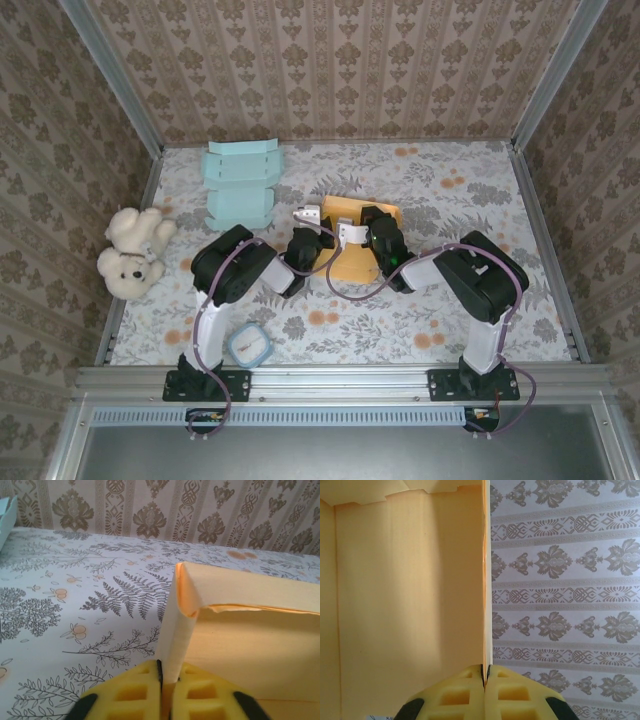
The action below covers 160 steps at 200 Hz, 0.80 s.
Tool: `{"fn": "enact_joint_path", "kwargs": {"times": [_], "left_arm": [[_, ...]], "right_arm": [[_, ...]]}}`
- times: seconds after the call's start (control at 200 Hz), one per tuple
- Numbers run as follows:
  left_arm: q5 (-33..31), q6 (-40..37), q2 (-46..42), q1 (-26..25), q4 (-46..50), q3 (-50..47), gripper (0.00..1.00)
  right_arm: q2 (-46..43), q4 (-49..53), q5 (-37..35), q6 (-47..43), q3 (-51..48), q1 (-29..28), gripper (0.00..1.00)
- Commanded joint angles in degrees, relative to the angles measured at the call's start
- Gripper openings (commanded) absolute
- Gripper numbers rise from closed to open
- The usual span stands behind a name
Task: Fold the paper box
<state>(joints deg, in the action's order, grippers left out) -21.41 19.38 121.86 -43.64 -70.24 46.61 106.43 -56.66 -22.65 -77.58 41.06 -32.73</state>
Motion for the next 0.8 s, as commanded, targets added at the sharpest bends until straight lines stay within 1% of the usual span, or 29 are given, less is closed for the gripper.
{"fn": "enact_joint_path", "kwargs": {"times": [0.0, 0.07, 0.26, 0.35, 0.425, 0.55, 0.62, 0.795], "left_arm": [[1.23, -0.6, -0.4, -0.84, 0.38, 0.58, 0.21], [4.5, -2.41, -0.25, -0.84, -4.06, -0.97, 0.29], [8.48, -6.65, -3.11, -0.57, -4.02, -3.15, 0.37], [7.99, -8.28, -4.46, -0.53, -3.98, -4.69, 0.38], [6.77, -8.96, -5.25, -0.05, -3.94, -5.6, 0.39], [13.3, -5.8, -5.56, 3.37, -3.21, -5.54, 0.39], [15.34, -4.92, -6.14, 4.69, -3.04, -6.02, 0.38], [19.56, -7.35, -7.64, 5.33, -3.57, -7.06, 0.36]], "right_arm": [[0.72, 9.76, 4.64, 3.2, -0.15, -1.72, 0.0], [0.62, 10.21, 4.52, 3.55, -0.01, -1.72, 0.0], [0.53, 11.0, 4.22, 3.95, 0.42, -1.65, 0.0], [0.45, 11.31, 4.26, 4.13, 0.47, -1.64, 0.0], [0.3, 11.38, 4.38, 4.18, 0.43, -1.63, 0.0], [-0.01, 11.75, 4.98, 4.49, 0.21, -1.73, 0.0], [-0.54, 12.22, 5.8, 4.51, -0.14, -1.72, 0.0], [-2.88, 17.32, 10.23, 6.09, -0.41, -1.79, 0.0]]}}
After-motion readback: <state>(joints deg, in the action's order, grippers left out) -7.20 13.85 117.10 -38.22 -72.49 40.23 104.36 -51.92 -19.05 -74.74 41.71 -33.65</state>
